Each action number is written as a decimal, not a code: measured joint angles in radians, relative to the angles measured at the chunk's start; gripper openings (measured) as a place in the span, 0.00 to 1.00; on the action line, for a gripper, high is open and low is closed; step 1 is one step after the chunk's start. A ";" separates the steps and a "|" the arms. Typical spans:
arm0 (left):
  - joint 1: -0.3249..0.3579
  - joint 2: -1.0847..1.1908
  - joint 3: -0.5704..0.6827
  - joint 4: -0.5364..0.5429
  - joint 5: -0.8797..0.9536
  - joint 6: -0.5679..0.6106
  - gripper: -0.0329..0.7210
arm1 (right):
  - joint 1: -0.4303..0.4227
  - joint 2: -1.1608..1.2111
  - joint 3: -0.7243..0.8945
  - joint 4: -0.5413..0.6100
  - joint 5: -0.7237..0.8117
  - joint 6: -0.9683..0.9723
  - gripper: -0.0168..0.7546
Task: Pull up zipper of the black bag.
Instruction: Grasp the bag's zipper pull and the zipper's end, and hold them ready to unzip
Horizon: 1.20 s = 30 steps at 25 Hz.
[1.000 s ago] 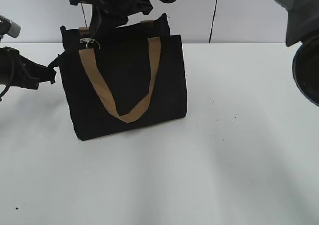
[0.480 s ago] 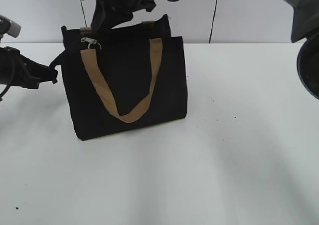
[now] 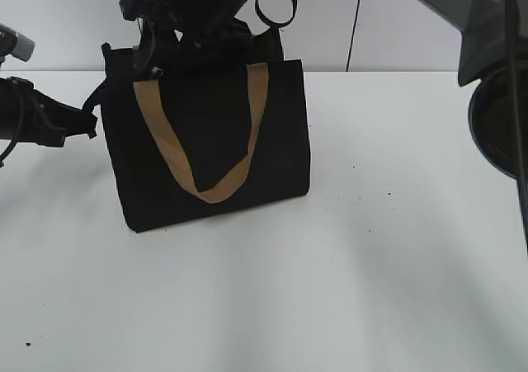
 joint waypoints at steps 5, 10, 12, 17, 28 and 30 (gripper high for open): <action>0.000 0.000 0.000 0.000 0.004 0.000 0.07 | 0.007 0.017 0.000 0.000 0.000 0.010 0.44; 0.000 0.000 0.000 0.000 0.025 0.000 0.07 | 0.008 0.024 0.000 0.001 0.000 -0.034 0.12; 0.000 0.000 0.000 0.000 0.026 0.000 0.07 | 0.008 0.023 0.000 0.004 0.000 -0.060 0.05; 0.000 0.000 0.000 0.012 0.020 0.000 0.07 | 0.006 -0.009 0.000 -0.017 0.002 -0.075 0.03; -0.001 -0.001 0.000 0.041 -0.004 0.000 0.07 | -0.011 -0.059 0.000 -0.128 0.006 -0.076 0.01; -0.001 -0.001 0.000 0.044 -0.024 0.000 0.07 | -0.011 -0.060 0.000 -0.182 0.007 -0.077 0.01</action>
